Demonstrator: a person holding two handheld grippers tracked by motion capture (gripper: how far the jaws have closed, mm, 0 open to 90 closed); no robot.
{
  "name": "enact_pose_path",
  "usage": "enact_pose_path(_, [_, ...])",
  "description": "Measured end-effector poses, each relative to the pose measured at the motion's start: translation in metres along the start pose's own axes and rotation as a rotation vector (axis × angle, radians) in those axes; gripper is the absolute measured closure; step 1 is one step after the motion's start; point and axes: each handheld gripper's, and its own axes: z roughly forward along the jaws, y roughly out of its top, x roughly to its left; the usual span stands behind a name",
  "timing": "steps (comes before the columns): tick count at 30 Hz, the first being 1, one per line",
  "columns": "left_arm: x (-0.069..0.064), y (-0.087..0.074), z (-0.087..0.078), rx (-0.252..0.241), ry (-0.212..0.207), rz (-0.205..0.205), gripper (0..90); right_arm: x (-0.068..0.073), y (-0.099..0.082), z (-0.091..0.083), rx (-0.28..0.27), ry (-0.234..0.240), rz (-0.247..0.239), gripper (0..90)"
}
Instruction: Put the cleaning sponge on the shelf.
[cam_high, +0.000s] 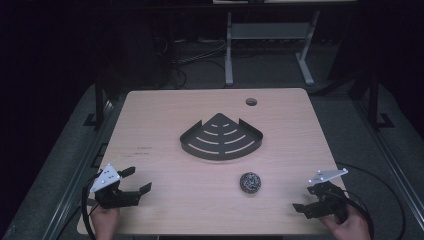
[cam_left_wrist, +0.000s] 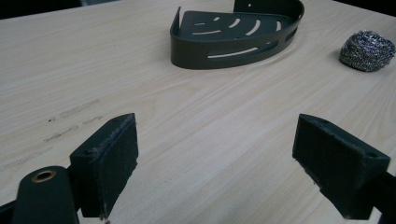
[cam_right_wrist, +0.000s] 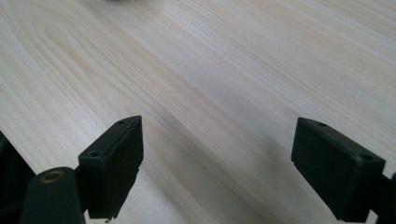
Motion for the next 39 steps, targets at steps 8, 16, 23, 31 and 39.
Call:
enact_pose_path(8, [0.000,0.001,0.001,-0.002,0.001,0.004,13.7,0.005,0.006,0.004,0.016,0.019,-0.022,16.3])
enact_pose_path(16, [0.000,0.001,0.000,-0.007,0.001,0.005,13.7,0.014,0.019,0.007,0.031,0.045,-0.054,16.1])
enact_pose_path(23, [0.001,0.001,-0.001,-0.011,0.002,-0.002,13.7,0.022,0.032,0.012,0.047,0.063,-0.087,15.9])
enact_pose_path(31, [0.001,0.001,-0.002,-0.013,0.002,-0.003,13.7,0.029,0.049,0.020,0.089,0.081,-0.125,14.9])
enact_pose_path(39, [0.000,0.001,-0.001,-0.013,-0.001,0.000,13.7,0.034,0.065,0.025,0.100,0.091,-0.156,14.9])
